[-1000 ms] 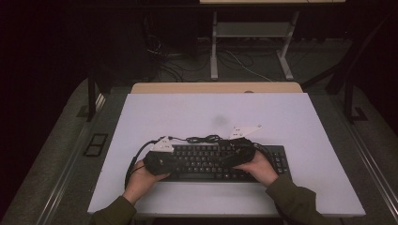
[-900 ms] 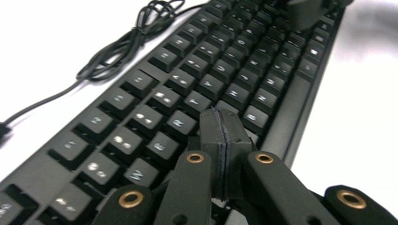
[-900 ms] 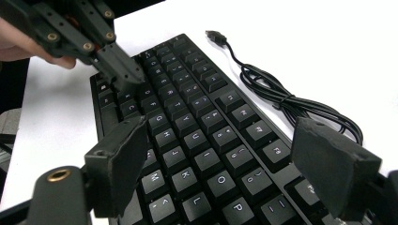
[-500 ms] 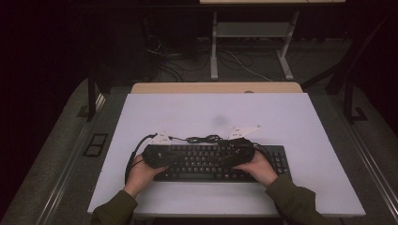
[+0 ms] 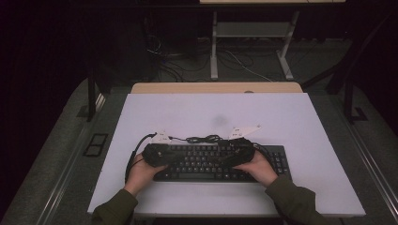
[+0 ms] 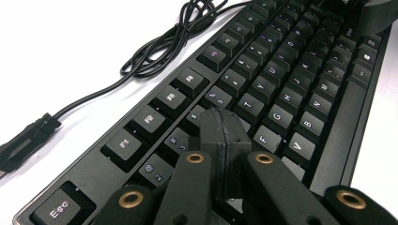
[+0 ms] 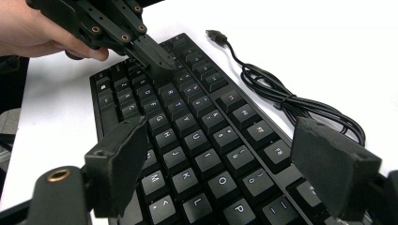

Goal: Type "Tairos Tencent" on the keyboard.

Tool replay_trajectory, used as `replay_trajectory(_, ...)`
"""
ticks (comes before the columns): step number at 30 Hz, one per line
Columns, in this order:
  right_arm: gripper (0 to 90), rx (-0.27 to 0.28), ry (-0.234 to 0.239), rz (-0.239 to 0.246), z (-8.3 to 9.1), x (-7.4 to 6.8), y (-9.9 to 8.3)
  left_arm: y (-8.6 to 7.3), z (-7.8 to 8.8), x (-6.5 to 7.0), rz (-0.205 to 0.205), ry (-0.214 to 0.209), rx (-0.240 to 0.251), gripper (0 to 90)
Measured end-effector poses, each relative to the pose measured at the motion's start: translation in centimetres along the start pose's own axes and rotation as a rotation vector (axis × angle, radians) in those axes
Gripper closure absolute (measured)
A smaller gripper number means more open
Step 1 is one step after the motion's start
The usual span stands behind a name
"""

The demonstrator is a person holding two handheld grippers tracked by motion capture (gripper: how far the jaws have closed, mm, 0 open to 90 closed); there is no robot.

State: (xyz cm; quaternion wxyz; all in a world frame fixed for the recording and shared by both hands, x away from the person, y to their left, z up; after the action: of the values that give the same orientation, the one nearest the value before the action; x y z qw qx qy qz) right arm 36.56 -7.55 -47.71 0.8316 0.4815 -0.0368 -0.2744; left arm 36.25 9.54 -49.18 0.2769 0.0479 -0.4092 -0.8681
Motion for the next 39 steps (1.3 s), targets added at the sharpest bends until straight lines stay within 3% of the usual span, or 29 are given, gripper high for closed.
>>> replay_trajectory(9, 18.8, -0.001, 0.003, -0.004, -0.04, -0.04, -0.04, -0.19, -0.22, 0.04, -0.006, -0.004, -0.012, 89.2)
replay_trajectory(16, 18.8, -0.002, 0.002, -0.002, 0.01, 0.03, -0.02, 0.11, -0.04, 0.19, 0.016, -0.006, 0.020, 89.0)
replay_trajectory(27, 18.7, 0.000, 0.004, -0.004, 0.10, -0.04, 0.04, 0.16, 0.21, 0.38, 0.016, -0.009, 0.023, 88.6)
replay_trajectory(39, 17.8, -0.016, 0.022, 0.017, -0.04, -0.55, -0.04, 0.00, 0.70, 0.67, 0.029, -0.002, 0.042, 77.1)
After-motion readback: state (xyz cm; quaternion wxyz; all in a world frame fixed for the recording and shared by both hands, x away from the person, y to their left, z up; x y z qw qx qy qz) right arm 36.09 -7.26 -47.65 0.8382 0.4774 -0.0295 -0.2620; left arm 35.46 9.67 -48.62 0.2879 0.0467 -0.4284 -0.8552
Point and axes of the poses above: each handheld gripper's, and its own axes: z roughly backward along the jaws, y roughly out of its top, x roughly to its right, the point moved 9 cm from there along -z, roughly forward along the jaws, and after that the axes turned 2 degrees about -y, right-handed, at the moved point
